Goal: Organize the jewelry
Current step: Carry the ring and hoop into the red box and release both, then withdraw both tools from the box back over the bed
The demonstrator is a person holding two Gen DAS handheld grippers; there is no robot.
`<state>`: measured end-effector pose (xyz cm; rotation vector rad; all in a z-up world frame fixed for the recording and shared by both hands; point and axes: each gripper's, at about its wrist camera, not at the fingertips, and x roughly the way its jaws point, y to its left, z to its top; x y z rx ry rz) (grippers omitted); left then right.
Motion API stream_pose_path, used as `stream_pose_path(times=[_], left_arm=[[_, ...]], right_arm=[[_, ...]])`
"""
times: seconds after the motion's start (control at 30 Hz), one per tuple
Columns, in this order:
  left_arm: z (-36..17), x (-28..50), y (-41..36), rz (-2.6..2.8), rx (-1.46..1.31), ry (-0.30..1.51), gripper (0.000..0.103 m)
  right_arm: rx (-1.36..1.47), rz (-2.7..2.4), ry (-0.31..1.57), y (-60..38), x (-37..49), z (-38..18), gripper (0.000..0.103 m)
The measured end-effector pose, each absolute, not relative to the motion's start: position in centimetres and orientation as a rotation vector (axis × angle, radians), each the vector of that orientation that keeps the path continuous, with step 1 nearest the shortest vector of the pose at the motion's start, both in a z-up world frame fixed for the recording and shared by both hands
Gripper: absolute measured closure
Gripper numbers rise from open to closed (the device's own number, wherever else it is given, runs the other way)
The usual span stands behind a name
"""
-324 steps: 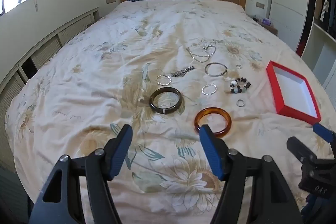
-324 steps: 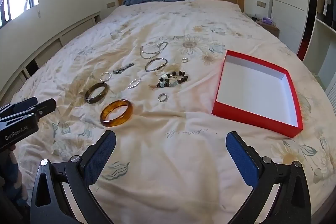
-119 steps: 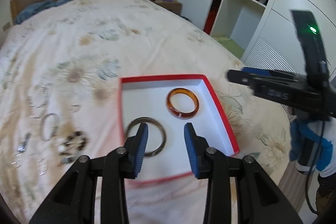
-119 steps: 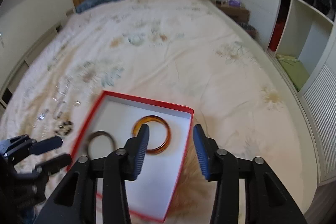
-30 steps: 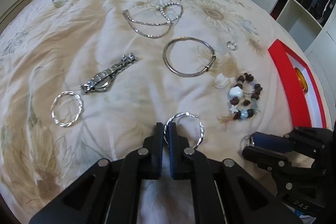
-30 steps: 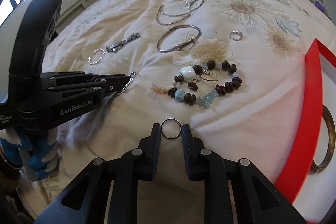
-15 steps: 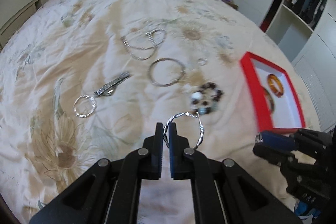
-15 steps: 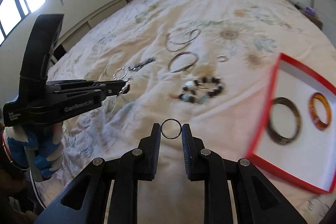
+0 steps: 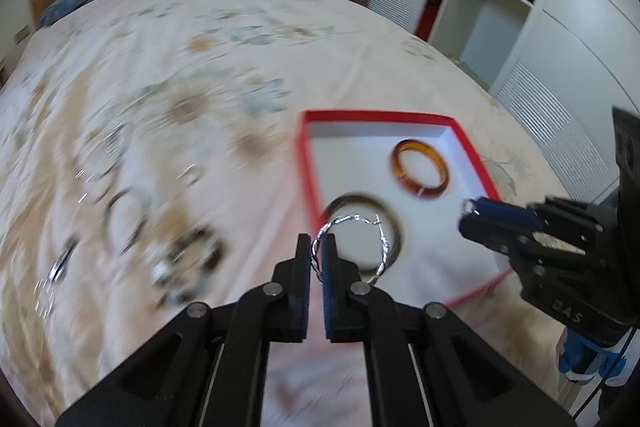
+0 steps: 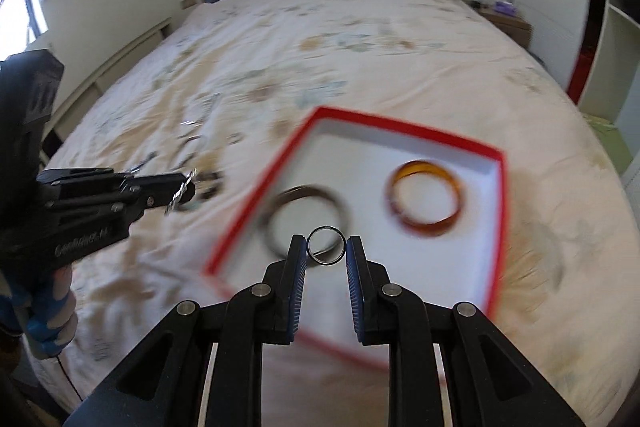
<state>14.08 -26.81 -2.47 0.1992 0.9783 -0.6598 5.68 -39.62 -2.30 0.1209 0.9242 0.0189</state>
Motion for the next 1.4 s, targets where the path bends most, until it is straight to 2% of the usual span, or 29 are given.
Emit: stream_pose_path(times=[0.33,0.47,0.87,1.0,1.17,1.4], left_arm=[[-7.2,20.1,-36.3,-0.621,0.315,1.032,0.099],[-9.3,21.2,-37.2,-0.609,0.333,1.074,0.099],[-9.4,22.0,-37.0,-0.605,0.276,1.093,0.097],[-7.3,21.6,-35.7,-0.623,0.211,1.085,0.097],[-2.1,19.3,-32.9,-0.625,0.172,1.000,0.097],[6.0,15.0,-24.6,-0.526,0.188,0.900,0.096]], right_arm=[[0.128,0.020,1.003,-46.8,12.5,-6.3,0.083],[0.103,0.047,1.050,-47.4,14.3,-8.3,0.083],[-0.006,0.042,1.082,-46.8,15.0,-8.7,0.082],[0.002,0.010,1.060,-47.2,13.4,-6.8,0.081],[0.018,-0.027,1.000,-47.1,10.6,-2.7,0.078],[0.061,-0.028,0.854,-44.0,4.8,5.5,0.071]])
